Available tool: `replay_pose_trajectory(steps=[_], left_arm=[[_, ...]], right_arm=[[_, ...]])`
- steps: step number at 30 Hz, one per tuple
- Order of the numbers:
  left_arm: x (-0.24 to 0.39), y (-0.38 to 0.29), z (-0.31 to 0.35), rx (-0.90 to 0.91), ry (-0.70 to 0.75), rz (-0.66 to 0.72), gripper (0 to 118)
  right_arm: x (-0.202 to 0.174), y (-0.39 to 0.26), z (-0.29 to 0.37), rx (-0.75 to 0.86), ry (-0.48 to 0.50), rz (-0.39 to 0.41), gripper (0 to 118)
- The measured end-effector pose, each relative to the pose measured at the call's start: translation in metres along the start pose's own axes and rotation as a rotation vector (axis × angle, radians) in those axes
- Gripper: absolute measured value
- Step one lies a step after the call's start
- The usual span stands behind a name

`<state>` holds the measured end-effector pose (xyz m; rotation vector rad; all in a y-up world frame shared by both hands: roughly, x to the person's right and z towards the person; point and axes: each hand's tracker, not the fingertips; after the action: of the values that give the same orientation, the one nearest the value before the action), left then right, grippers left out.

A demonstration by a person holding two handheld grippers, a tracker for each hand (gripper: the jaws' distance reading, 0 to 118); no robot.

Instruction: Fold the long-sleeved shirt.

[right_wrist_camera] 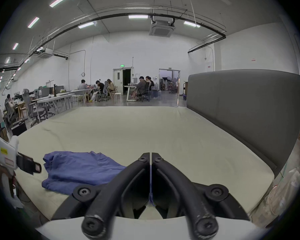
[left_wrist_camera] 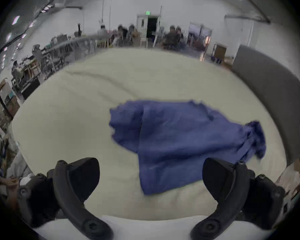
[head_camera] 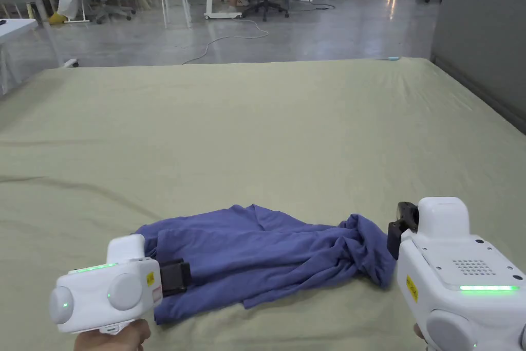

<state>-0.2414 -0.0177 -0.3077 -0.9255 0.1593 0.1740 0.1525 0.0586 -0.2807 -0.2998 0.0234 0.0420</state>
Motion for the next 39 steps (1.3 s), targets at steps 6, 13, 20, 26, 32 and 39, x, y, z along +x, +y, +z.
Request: replay_pose_trajectory(steps=[6,13,20,26,32,39], left_arm=[[0.013,-0.012,-0.046,-0.060,-0.002,0.002,75],[0.019,-0.012,-0.042,-0.046,-0.021,-0.023,9],[0.003,-0.006,-0.028,-0.029,-0.082,0.042,9],[0.003,-0.001,-0.024,-0.016,-0.080,0.052,9],[0.006,0.013,-0.019,0.001,-0.088,0.016,9],[0.014,0.074,0.021,0.173,-0.164,0.008,9]], right_arm=[[-0.001,-0.008,-0.011,-0.054,-0.004,0.003,0],[0.010,-0.001,-0.066,-0.167,-0.025,0.007,90],[0.014,-0.003,-0.182,-0.455,-0.012,0.065,75],[0.003,-0.020,-0.228,-0.695,0.083,0.108,60],[0.001,-0.023,-0.224,-0.714,0.069,0.230,9],[0.026,0.060,-0.188,-0.480,0.160,0.042,9]])
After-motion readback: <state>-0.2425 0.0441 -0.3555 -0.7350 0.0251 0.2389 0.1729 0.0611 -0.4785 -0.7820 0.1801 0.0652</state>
